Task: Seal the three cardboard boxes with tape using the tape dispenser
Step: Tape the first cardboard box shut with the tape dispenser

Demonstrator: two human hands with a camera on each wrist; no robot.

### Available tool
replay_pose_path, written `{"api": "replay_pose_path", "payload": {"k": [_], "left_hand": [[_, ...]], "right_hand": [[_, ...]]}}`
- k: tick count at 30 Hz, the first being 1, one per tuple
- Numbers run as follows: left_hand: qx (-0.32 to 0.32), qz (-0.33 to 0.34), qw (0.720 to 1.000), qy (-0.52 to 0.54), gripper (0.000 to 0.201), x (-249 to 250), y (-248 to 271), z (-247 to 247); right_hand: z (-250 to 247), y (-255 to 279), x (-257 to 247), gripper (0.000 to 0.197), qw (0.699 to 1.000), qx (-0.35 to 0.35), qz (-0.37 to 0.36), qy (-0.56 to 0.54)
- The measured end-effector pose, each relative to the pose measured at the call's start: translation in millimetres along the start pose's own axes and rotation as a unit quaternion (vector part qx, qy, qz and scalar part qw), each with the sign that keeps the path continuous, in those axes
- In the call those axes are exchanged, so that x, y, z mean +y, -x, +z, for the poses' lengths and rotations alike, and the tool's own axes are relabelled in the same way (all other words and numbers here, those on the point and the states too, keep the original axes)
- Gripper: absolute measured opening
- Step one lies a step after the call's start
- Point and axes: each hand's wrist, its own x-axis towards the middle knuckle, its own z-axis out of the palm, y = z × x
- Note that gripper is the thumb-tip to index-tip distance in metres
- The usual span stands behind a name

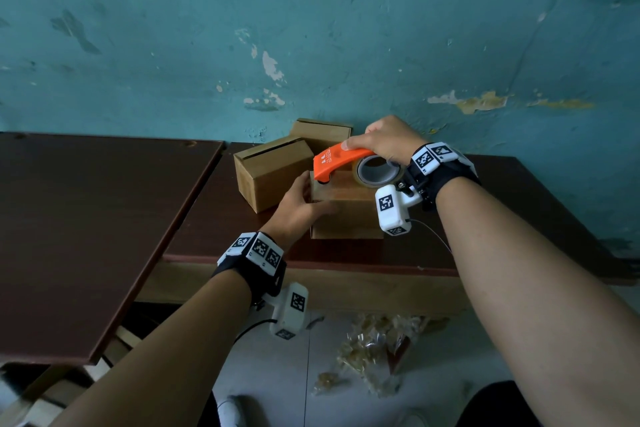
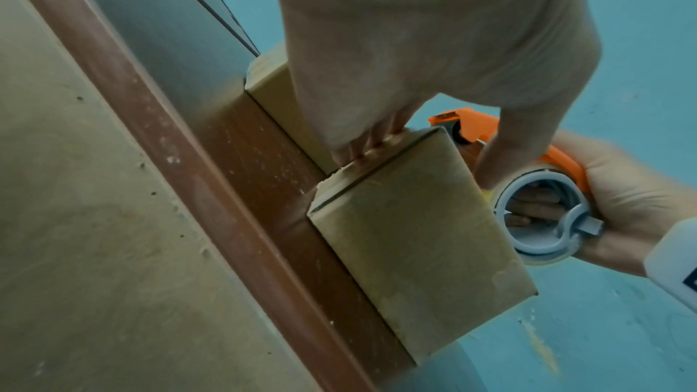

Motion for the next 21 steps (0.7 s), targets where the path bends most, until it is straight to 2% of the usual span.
{"api": "replay_pose_path", "payload": {"k": [2, 5, 11, 14, 21], "left_hand": [[0.007, 0.013, 0.999, -0.028, 0.126, -2, -6, 2], [0.003, 0.02, 0.999, -0.032, 0.136, -6, -11, 1], [-0.009, 0.049, 0.999, -0.017, 0.125, -13, -20, 2], [0.012, 0.062, 0.998, -0.001, 0.118, -18, -24, 8], [0.028, 0.049, 0.998, 0.01, 0.105, -18, -28, 16]], "right_hand": [[-1, 0, 0, 0.055, 1.0, -0.001, 0.002, -0.001], [-2, 0, 0, 0.054, 1.0, -0.004, 0.003, 0.0], [-2, -2, 0, 0.054, 1.0, -0.004, -0.001, 0.007], [-2, -3, 1, 0.053, 1.0, -0.005, -0.003, 0.009], [-1, -5, 2, 0.052, 1.0, -0.012, -0.006, 0.005]]}}
